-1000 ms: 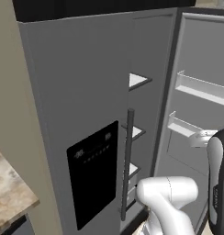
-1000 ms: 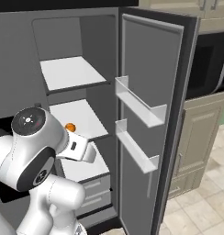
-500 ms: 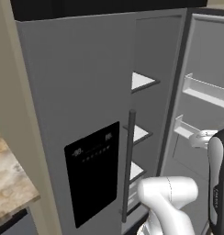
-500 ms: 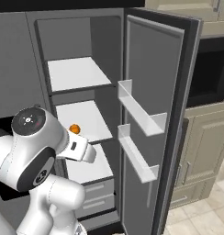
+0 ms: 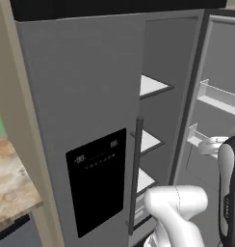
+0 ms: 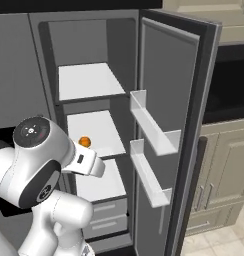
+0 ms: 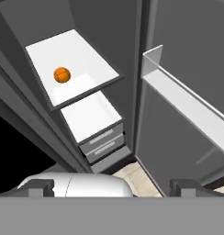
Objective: Retrieve the banana and orange from the fridge and place them into the bowl on the dining table.
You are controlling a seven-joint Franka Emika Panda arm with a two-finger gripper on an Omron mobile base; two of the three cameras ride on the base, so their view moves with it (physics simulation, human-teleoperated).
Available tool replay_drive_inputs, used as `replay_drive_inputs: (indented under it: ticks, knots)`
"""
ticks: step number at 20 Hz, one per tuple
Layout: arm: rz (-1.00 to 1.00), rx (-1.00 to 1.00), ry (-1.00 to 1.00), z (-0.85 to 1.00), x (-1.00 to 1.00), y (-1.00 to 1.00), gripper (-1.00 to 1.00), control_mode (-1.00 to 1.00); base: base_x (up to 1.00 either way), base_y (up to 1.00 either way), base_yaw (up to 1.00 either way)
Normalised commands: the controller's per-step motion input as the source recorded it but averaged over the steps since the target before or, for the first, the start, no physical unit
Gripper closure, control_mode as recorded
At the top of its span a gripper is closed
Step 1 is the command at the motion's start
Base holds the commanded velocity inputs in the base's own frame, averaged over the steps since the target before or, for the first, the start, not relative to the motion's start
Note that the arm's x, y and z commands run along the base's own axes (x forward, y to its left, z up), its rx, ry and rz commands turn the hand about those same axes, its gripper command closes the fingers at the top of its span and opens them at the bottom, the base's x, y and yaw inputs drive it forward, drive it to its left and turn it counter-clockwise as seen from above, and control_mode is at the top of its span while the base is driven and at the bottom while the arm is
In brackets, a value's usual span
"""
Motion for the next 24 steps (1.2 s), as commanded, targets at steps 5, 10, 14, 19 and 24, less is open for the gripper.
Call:
replay_drive_inputs:
  ticks: [5, 10, 14, 19, 24]
  knots:
    - [0.00, 0.00, 0.00, 0.00, 0.00, 0.00, -1.00, 1.00, 0.71, 0.30, 0.18]
    - [0.00, 0.00, 0.00, 0.00, 0.00, 0.00, -1.00, 1.00, 0.72, 0.27, 0.20]
    - [0.00, 0.00, 0.00, 0.00, 0.00, 0.00, -1.00, 1.00, 0.68, 0.26, 0.23]
    - [0.00, 0.00, 0.00, 0.00, 0.00, 0.00, -1.00, 1.00, 0.61, 0.21, 0.26]
    - [0.00, 0.00, 0.00, 0.00, 0.00, 0.00, -1.00, 1.00, 0.57, 0.25, 0.27]
